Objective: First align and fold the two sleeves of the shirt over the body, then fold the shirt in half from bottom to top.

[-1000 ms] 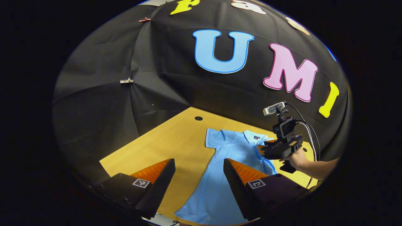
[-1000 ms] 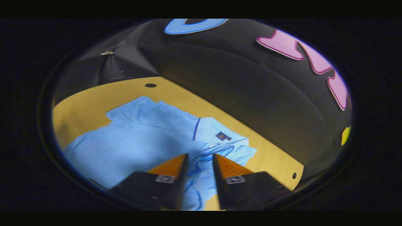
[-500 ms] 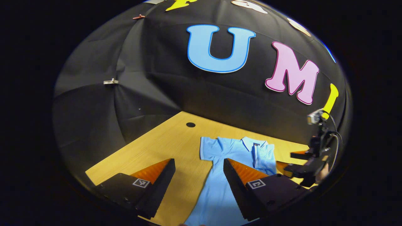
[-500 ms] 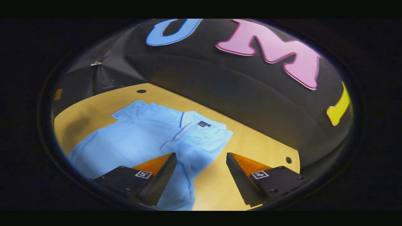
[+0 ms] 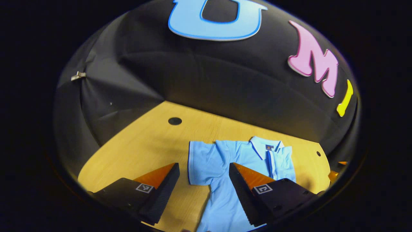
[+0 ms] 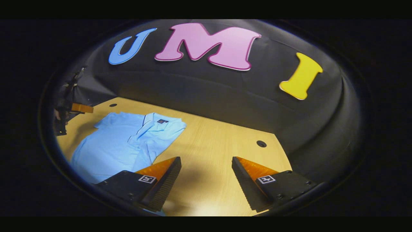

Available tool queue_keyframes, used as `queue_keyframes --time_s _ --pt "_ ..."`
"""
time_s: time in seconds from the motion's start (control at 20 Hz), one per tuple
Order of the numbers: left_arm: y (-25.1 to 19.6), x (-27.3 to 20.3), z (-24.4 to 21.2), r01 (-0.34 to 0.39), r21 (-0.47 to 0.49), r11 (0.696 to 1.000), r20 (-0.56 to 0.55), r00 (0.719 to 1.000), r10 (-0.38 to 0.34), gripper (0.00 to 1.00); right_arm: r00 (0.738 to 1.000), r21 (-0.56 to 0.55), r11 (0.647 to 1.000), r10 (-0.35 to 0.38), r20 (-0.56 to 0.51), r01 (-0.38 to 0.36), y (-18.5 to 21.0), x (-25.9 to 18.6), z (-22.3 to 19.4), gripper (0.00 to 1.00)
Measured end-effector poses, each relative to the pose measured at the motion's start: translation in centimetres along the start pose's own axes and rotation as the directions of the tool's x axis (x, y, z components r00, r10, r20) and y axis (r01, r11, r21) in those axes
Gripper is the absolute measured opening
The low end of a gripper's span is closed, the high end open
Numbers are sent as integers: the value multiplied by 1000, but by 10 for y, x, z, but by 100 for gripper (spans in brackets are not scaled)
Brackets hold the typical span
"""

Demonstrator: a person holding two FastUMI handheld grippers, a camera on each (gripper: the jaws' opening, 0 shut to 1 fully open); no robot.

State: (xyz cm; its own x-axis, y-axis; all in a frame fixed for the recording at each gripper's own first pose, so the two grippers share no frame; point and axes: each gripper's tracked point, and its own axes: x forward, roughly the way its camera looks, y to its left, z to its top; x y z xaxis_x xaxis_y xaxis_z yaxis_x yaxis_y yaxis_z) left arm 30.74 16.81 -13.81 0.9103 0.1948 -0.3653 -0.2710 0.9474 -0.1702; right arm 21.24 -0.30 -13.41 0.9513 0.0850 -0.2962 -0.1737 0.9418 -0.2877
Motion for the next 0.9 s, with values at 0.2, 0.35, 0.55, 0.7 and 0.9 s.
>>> queue_keyframes --time_s 0.2,0.35,0.55,0.7,0.9 --pt "-4 53 -11 -38 81 996 -62 997 43 97 999 29 999 31 14 -31 1 -16 -8 97" --pt "-8 74 -24 -73 82 994 -113 990 82 97 997 56 996 70 14 -70 16 -17 -19 97" --pt "4 81 -41 -123 124 985 -164 976 143 97 996 80 993 90 -5 -89 20 -14 -42 97" --pt "1 81 -42 -116 124 986 -178 974 137 98 995 139 987 91 -48 -84 14 -9 -61 96" --pt "-9 84 -43 -89 115 989 -156 982 107 70 995 154 986 74 -62 -64 3 -2 -75 97"
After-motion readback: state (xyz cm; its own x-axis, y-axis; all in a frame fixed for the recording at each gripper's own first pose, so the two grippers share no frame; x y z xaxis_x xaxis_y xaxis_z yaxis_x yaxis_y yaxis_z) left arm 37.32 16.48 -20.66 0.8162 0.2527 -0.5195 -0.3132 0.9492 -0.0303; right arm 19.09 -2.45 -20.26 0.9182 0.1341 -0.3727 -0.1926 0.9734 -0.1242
